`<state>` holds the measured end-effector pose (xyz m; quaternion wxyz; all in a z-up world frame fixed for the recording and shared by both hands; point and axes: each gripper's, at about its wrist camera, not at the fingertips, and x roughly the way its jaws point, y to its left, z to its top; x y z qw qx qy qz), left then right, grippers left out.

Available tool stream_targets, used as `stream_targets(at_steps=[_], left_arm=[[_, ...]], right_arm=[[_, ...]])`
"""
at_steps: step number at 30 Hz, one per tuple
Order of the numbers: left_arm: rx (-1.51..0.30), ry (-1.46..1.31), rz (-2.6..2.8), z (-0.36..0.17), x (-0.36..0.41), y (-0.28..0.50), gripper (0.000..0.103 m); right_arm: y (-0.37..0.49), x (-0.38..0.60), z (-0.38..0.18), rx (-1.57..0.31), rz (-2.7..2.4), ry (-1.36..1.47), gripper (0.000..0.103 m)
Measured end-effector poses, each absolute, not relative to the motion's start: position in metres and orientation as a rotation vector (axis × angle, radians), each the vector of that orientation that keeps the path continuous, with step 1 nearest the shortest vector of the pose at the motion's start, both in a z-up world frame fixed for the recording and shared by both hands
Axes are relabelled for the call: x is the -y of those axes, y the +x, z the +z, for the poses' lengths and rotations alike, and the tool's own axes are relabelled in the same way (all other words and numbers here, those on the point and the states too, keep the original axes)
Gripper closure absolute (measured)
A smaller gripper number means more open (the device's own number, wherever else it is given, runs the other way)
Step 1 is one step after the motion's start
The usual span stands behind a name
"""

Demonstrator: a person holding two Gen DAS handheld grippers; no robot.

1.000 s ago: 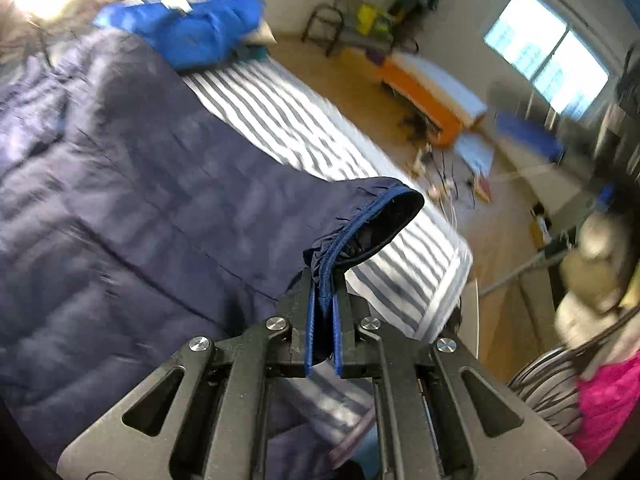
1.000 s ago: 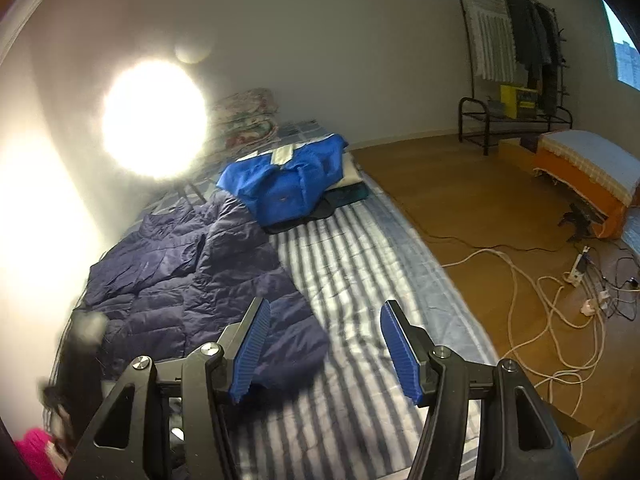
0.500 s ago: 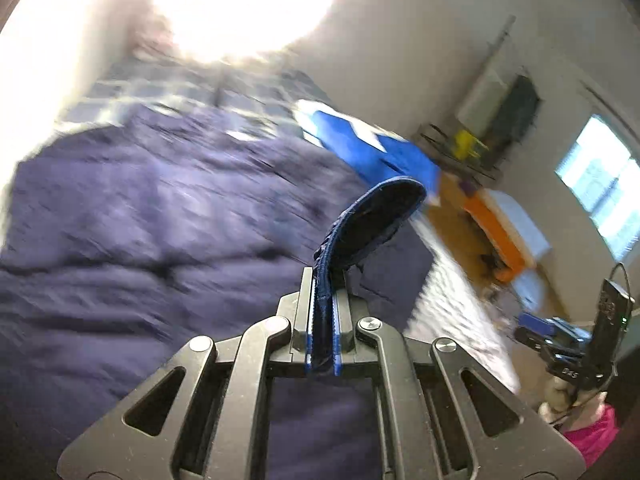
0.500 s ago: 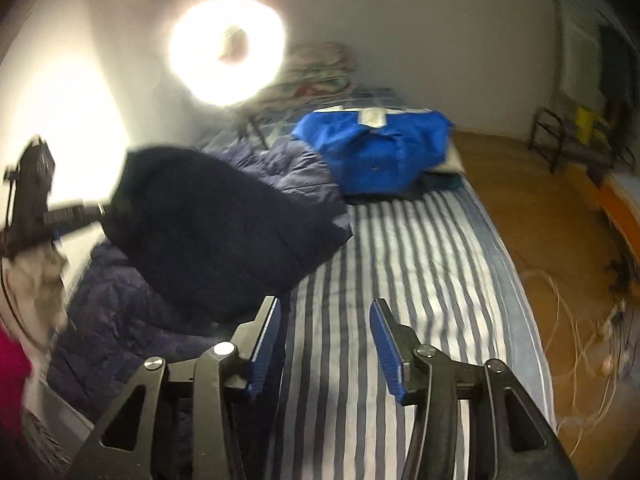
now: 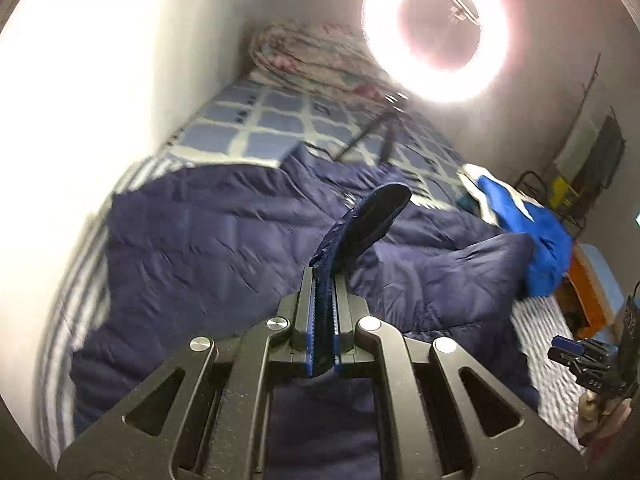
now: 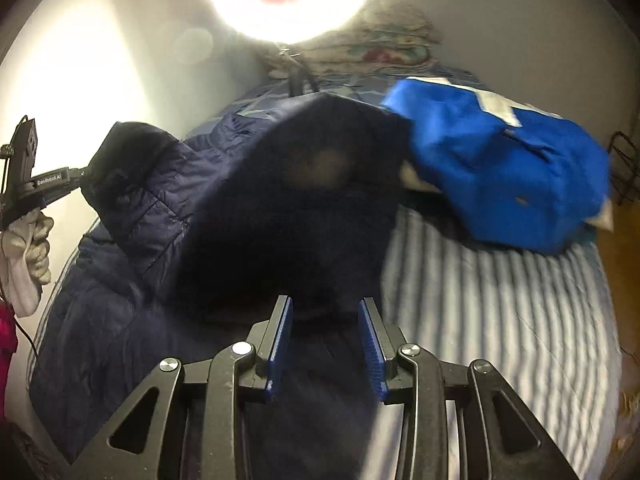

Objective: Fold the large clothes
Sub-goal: 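Lift the sleeve with the left tool, fold it across the body, open, then close both tools on the jacket hem, side by side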

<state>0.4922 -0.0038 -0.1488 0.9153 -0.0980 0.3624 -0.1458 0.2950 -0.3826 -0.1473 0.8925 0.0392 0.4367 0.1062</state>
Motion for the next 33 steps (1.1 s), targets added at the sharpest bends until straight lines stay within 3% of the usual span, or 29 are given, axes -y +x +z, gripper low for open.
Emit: stream_targets(at_steps=[8,13,16,21,27,29,33], left_arm=[[-0.791,-0.33,-0.207,-0.198,-0.046,0.541,0.099],[-0.862,-0.251,-0.148,-0.227,-0.044,0.554,0.099],[-0.876,-0.197,-0.064,-0.235,-0.049,0.559,0.08],[-0.888,-0.149,0.025,-0.234,-0.072,0.557,0.08],[-0.849,-0.134,-0.069,-0.19,-0.09,0.511,0.077],[-0.839,-0.135,-0.105,-0.172,-0.093,0.487,0.053],[-0.812,-0.075,-0.162,-0.142,-0.099,0.427,0.051]], right_arm=[[0.366,0.343,-0.172,-0.92,0.155,0.02,0.068],[0.395,0.357,-0.203,-0.976,-0.001,0.022,0.068],[0.405,0.363,-0.215,-1.003,-0.041,0.018,0.069],[0.416,0.371,-0.227,-1.027,-0.068,0.022,0.07],[0.395,0.375,-0.203,-0.976,-0.036,0.037,0.068],[0.379,0.382,-0.188,-0.956,0.005,0.089,0.068],[0.333,0.392,-0.152,-0.9,0.045,0.079,0.066]])
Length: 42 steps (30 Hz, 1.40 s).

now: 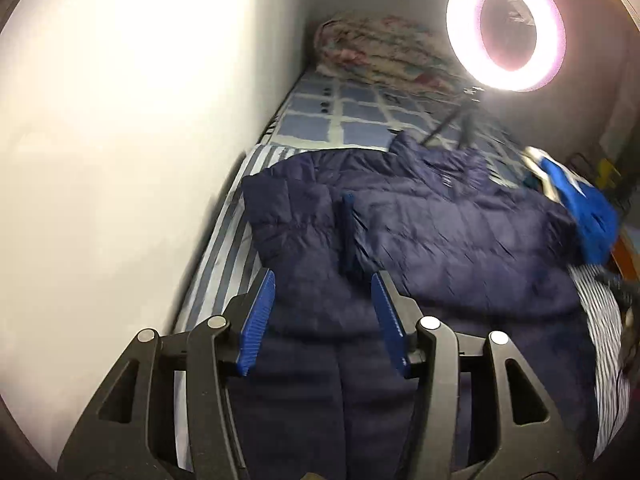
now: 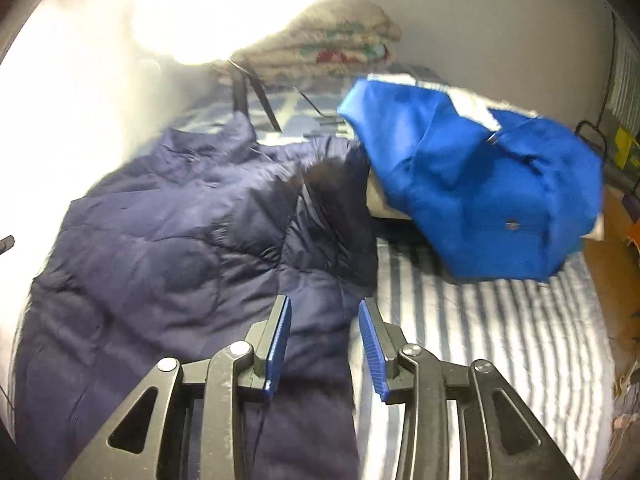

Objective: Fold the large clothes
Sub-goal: 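Close both tools on the jacket hem, side by side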

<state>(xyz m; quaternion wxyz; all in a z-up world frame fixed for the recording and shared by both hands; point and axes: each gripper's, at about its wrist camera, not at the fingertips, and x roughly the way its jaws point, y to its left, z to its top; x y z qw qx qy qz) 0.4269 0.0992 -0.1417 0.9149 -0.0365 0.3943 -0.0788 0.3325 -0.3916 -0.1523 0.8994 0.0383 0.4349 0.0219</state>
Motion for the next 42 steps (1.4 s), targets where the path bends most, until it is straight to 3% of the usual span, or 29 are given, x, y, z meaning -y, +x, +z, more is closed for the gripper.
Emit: stream_targets(at_steps=[3,5,15,20,22,30,40,42], left_arm=[[-0.829,-0.07,-0.194,-0.129,-0.107,0.377,0.046],[-0.842,-0.061,-0.202,-0.125,-0.111,0.342,0.043],[-0.959,-0.021,-0.218,-0.146,-0.126,0.205,0.036],[-1.008,-0.051,-0.192,-0.167,-0.145,0.17,0.034],[-1.047,-0.08,-0.179,-0.182,-0.153,0.161,0.034],[-1.155,-0.172,-0.136,-0.237,-0.176,0.145,0.034],[-1.198,-0.21,-0.159,-0.259,-0.179,0.136,0.034],[-1.194,-0.205,-0.176,-0.258,-0.178,0.133,0.041]], right_arm=[[0.291,0.397,-0.124,-0.86,0.08,0.08,0.061],[0.263,0.398,-0.108,-0.832,0.099,0.085,0.051],[0.104,0.409,-0.061,-0.797,0.23,0.095,0.05],[0.049,0.418,-0.049,-0.794,0.254,0.126,0.042],[0.035,0.421,-0.055,-0.815,0.256,0.145,0.037],[0.011,0.42,-0.129,-0.988,0.247,0.265,0.037],[0.012,0.393,-0.195,-1.171,0.302,0.294,0.037],[0.011,0.387,-0.205,-1.203,0.303,0.301,0.037]])
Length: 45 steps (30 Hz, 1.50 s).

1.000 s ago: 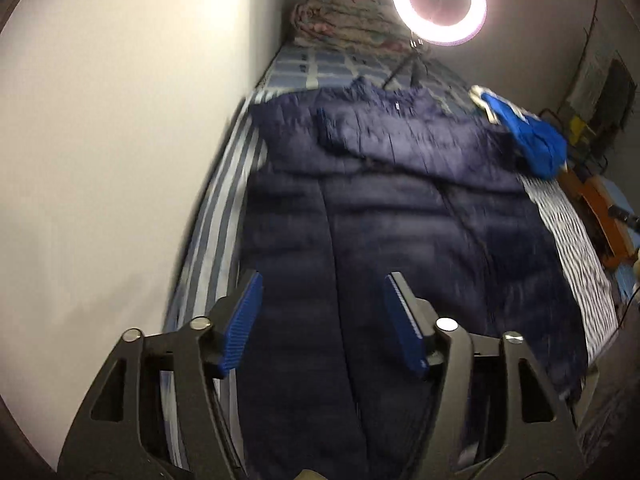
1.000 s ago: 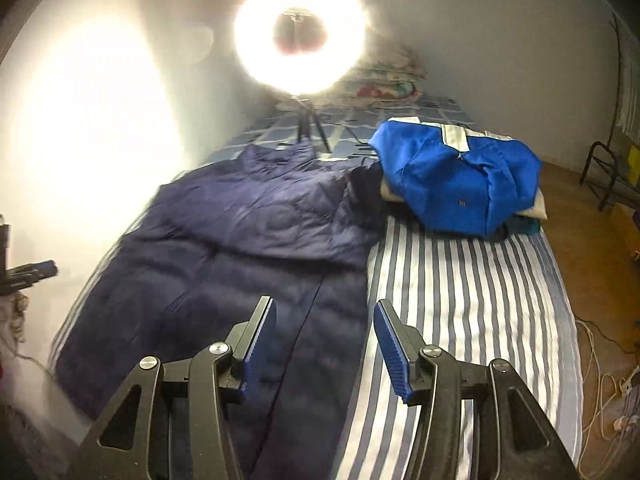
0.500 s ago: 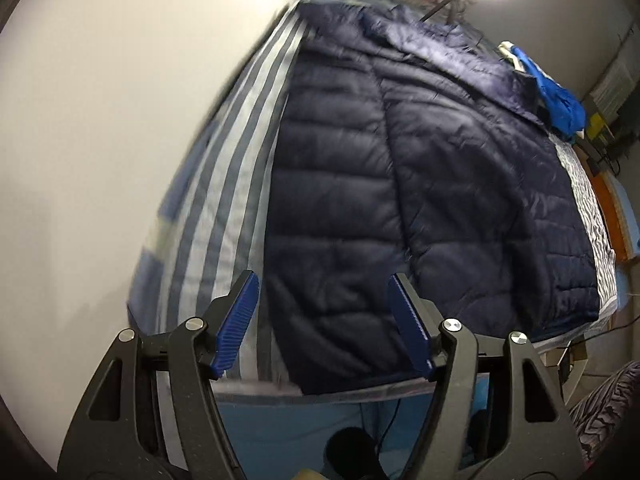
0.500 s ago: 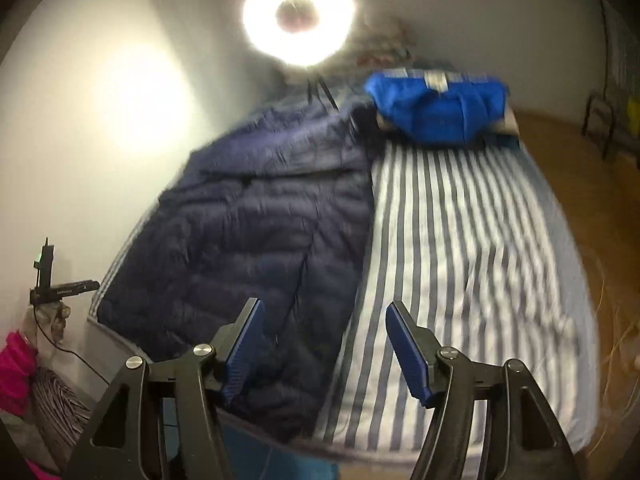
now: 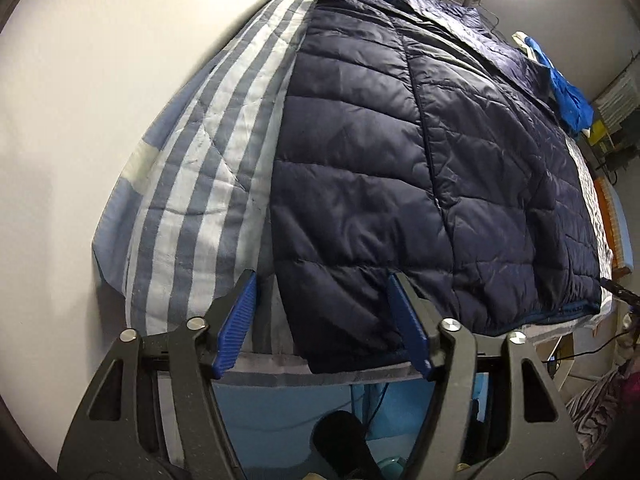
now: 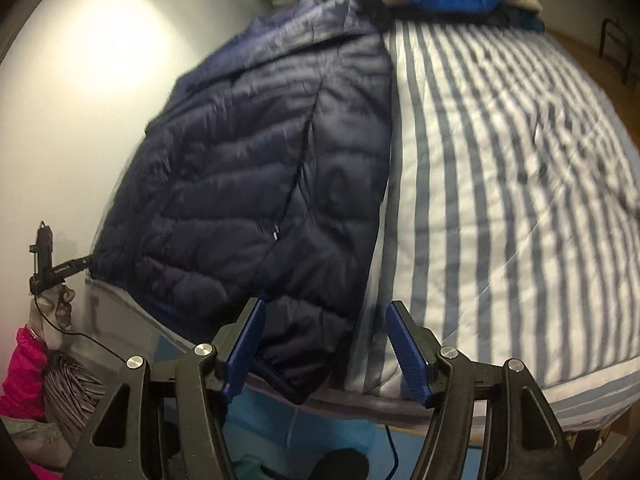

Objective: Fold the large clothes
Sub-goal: 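Close both tools on the jacket hem, side by side, then lift the hem with both tools and fold it toward the collar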

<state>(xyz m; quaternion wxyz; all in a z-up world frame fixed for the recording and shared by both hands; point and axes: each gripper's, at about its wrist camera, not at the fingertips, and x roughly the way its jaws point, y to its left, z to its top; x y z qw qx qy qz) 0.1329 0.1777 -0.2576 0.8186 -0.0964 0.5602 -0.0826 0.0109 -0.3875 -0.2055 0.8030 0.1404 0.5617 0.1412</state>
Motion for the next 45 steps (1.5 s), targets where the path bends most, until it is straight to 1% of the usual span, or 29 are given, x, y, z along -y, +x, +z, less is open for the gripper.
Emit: stream_targets(at_steps=[2,3,5,6,7,8,9,11,12,13,14,17,22,27,33,40,45], left_arm=[[-1.196,-0.21,-0.193,-0.257,-0.175,0.132,0.055],[-1.198,-0.208,-0.198,-0.257,-0.174,0.132,0.058],[-1.196,-0.197,-0.209,-0.256,-0.169,0.131,0.079],[-1.19,-0.194,-0.214,-0.254,-0.167,0.132,0.083],[-1.185,-0.191,-0.215,-0.253,-0.165,0.132,0.09],[-1.176,-0.193,-0.214,-0.25,-0.164,0.133,0.093],[-1.165,-0.199,-0.215,-0.247,-0.164,0.133,0.094],[-1.14,-0.211,-0.221,-0.239,-0.164,0.134,0.097],[-1.123,-0.217,-0.224,-0.234,-0.163,0.134,0.097],[-1.108,-0.223,-0.226,-0.23,-0.164,0.134,0.098],[-1.08,-0.23,-0.227,-0.222,-0.164,0.134,0.098],[-1.005,-0.255,-0.235,-0.198,-0.166,0.133,0.098],[-0.893,-0.301,-0.239,-0.157,-0.171,0.133,0.099],[-0.827,-0.318,-0.232,-0.126,-0.172,0.144,0.099],[-0.751,-0.271,-0.239,-0.083,-0.155,0.159,0.1],[-0.662,-0.228,-0.253,-0.049,-0.138,0.179,0.1],[-0.645,-0.187,-0.225,-0.04,-0.125,0.213,0.1]], right_arm=[[0.009,0.384,-0.213,-1.23,0.323,0.327,0.037],[0.007,0.382,-0.216,-1.244,0.338,0.342,0.037],[0.005,0.375,-0.222,-1.266,0.36,0.344,0.037],[0.004,0.371,-0.224,-1.272,0.369,0.339,0.038],[0.003,0.368,-0.225,-1.276,0.378,0.337,0.042],[0.003,0.366,-0.226,-1.278,0.387,0.341,0.048],[0.002,0.365,-0.227,-1.278,0.399,0.349,0.052],[0.002,0.363,-0.226,-1.276,0.414,0.358,0.076],[0.002,0.364,-0.223,-1.267,0.418,0.365,0.083],[0.001,0.366,-0.219,-1.251,0.414,0.372,0.094],[0.002,0.368,-0.214,-1.237,0.412,0.38,0.097],[0.002,0.379,-0.191,-1.151,0.418,0.418,0.1],[0.002,0.387,-0.14,-0.994,0.403,0.439,0.101],[0.011,0.379,-0.105,-0.949,0.382,0.408,0.102],[0.016,0.367,-0.055,-0.849,0.376,0.325,0.102],[0.026,0.383,-0.043,-0.829,0.316,0.341,0.102],[0.062,0.395,-0.032,-0.799,0.288,0.343,0.102]])
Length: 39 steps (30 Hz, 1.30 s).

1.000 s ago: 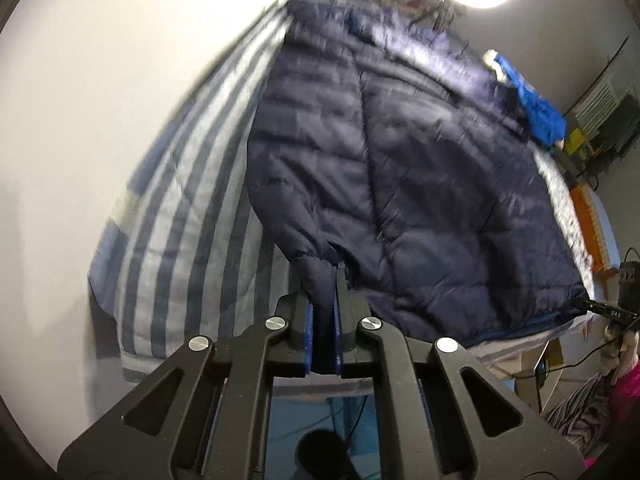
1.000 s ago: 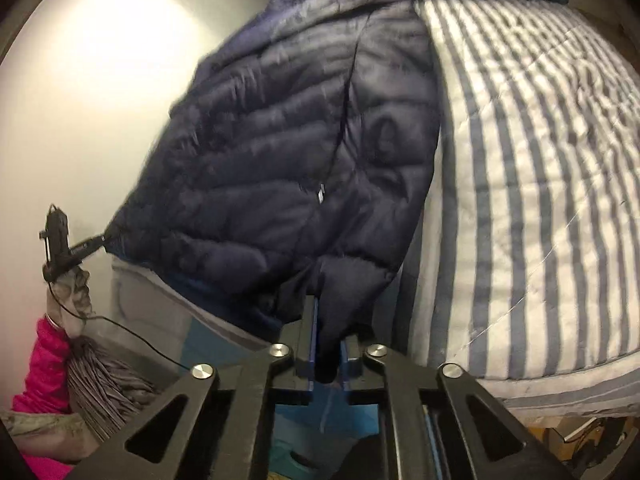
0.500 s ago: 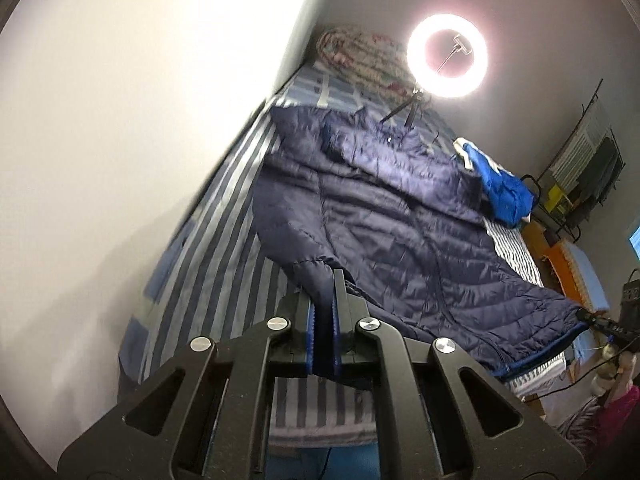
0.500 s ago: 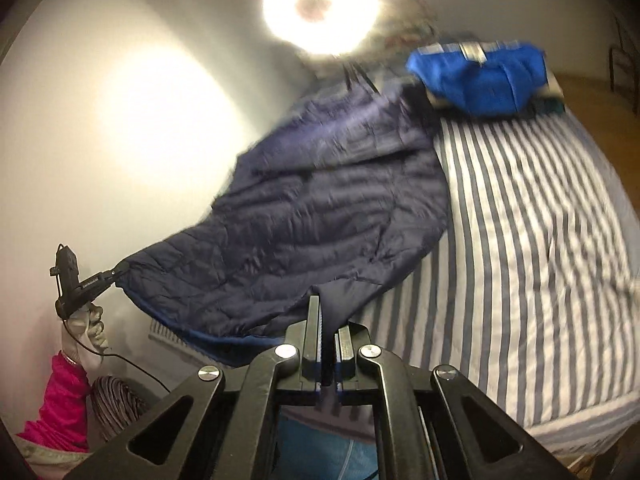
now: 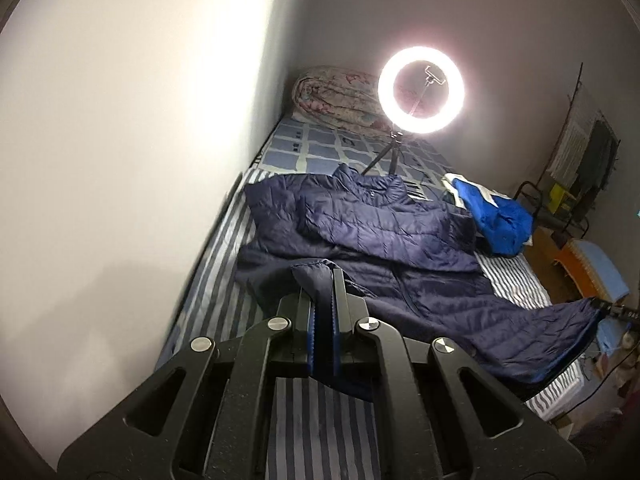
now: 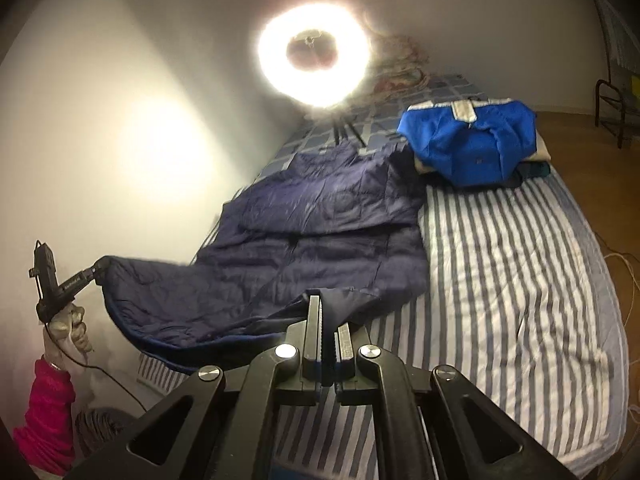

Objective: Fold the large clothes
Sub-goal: 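Lift the hem with both tools and fold it toward the collar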

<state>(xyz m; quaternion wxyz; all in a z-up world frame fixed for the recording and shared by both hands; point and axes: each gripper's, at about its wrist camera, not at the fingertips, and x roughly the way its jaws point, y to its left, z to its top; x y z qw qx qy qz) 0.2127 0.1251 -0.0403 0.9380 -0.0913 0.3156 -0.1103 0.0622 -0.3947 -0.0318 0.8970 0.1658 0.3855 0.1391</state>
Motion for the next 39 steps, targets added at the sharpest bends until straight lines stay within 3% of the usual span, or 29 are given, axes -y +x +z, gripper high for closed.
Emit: stream_targets(at_steps=[14,21,28,30,33,35,36,37,39], left_arm=[[-0.685,-0.168,-0.113,-0.059,-0.104,0.395,0.1],[-0.82,-0.109,-0.071,-0.133,-0.08,0.495,0.1],[-0.966,-0.14,-0.066,-0.207,-0.075,0.541,0.1],[-0.982,-0.151,-0.073,-0.212,-0.078,0.545,0.095],[-0.981,-0.157,-0.108,-0.201,-0.085,0.546,0.071],[-0.941,-0.149,-0.127,-0.181,-0.09,0.539,0.043],[-0.905,-0.14,-0.133,-0.17,-0.093,0.533,0.04],[-0.882,-0.137,-0.145,-0.162,-0.097,0.528,0.038],[-0.872,-0.129,-0.161,-0.153,-0.106,0.52,0.038]], right_arm=[[0.264,0.394,-0.029,-0.781,0.216,0.235,0.102],[0.365,0.393,-0.097,-0.896,0.14,0.195,0.102],[0.417,0.389,-0.178,-1.035,0.106,0.186,0.102],[0.42,0.392,-0.188,-1.048,0.128,0.199,0.101],[0.418,0.401,-0.187,-1.036,0.176,0.227,0.088],[0.41,0.411,-0.179,-1.011,0.212,0.25,0.068],[0.403,0.417,-0.173,-0.988,0.219,0.257,0.061],[0.395,0.424,-0.167,-0.956,0.231,0.262,0.046],[0.38,0.436,-0.16,-0.912,0.237,0.272,0.039]])
